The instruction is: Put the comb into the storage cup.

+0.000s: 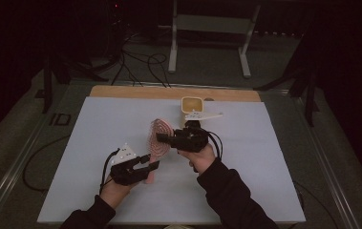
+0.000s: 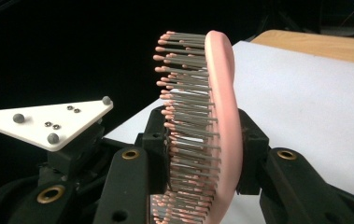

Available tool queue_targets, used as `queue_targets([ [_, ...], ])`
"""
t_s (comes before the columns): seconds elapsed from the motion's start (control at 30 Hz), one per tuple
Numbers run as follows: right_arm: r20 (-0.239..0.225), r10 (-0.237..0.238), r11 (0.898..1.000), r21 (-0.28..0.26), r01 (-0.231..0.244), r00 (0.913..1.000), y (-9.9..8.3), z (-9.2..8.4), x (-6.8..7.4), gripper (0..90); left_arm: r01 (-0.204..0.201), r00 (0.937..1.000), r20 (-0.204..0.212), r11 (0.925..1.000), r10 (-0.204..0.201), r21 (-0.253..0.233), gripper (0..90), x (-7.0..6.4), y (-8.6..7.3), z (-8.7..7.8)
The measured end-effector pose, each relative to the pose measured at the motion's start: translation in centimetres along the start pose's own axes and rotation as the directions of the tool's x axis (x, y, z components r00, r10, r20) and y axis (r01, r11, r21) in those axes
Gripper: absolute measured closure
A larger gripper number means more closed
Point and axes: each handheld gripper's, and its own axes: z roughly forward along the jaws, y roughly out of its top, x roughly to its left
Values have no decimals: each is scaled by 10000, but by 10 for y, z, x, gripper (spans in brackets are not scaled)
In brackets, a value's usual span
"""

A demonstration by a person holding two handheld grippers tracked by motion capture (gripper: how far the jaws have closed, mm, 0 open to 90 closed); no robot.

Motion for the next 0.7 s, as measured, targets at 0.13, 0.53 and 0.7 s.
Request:
queue_targets([
  [0.13,14,-24,10000,-64,24,10000,2,-3,-1,646,20,9998,-188,9999,-16,166,481,3,1,-2],
  [0.53,163,-348,9993,-163,350,9993,10,-13,-2,646,-385,9981,-439,9949,427,938,301,2,1,-4],
  [0.7,267,-445,9985,-291,453,9987,14,-18,-3,646,-433,9985,-291,9925,468,1140,222,5,0,-5],
])
